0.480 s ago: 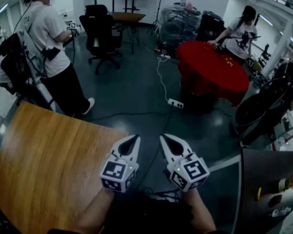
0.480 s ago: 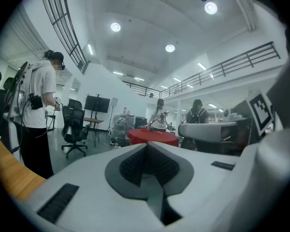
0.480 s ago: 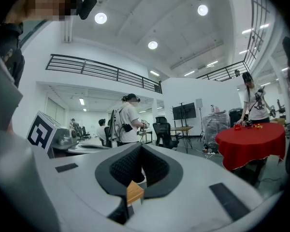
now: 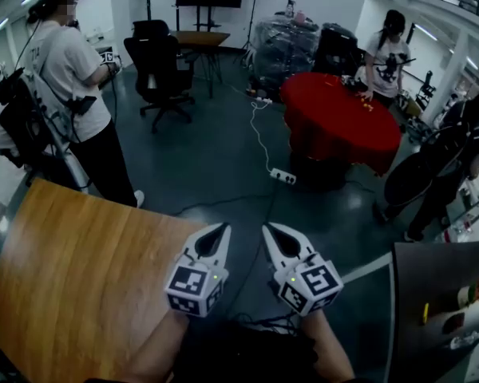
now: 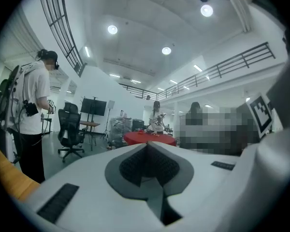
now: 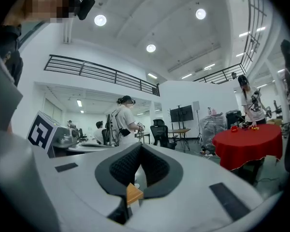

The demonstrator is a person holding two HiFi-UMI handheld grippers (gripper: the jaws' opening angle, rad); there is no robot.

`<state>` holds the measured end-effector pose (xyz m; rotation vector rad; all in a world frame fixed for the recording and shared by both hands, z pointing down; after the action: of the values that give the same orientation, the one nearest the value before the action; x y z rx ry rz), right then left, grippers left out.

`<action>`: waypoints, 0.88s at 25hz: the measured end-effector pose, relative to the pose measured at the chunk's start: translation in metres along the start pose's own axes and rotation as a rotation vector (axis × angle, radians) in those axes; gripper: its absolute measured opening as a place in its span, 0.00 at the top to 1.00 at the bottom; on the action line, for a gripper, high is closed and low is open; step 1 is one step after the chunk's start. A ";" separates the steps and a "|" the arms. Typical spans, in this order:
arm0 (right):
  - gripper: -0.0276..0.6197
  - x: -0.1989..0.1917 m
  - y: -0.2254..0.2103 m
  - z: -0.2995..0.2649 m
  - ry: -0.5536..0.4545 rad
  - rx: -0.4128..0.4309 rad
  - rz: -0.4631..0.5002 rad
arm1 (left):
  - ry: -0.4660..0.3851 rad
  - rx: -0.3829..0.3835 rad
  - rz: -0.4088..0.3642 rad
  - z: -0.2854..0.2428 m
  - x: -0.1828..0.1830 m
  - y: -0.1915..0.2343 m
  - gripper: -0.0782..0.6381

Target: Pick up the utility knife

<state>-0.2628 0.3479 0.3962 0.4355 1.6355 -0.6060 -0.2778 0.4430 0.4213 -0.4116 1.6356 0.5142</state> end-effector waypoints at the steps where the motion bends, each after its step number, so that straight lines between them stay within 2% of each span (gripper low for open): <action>1: 0.94 0.000 -0.001 0.001 -0.003 -0.004 0.000 | -0.001 -0.005 -0.001 -0.001 0.000 -0.001 0.88; 7: 0.94 -0.002 -0.017 0.016 -0.001 -0.095 -0.009 | 0.016 -0.075 -0.007 -0.014 -0.001 -0.018 0.88; 13: 0.94 -0.014 -0.062 0.079 0.003 -0.241 -0.035 | 0.052 -0.213 -0.021 -0.048 -0.016 -0.087 0.88; 22: 0.94 -0.011 -0.124 0.220 -0.045 -0.616 -0.107 | 0.095 -0.570 -0.059 -0.095 -0.014 -0.234 0.88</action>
<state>-0.1625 0.1160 0.4055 -0.1169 1.7104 -0.1641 -0.2276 0.1953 0.4223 -0.9132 1.5444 0.9297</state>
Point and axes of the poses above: the fingertips, and each gripper's own axes: z backward along the fingers, y to its left, x out of its top, the point moved 2 cm from there along z, backward along the fingers, and after that the axes turned 3 degrees about -z, right-handed, at the moved point
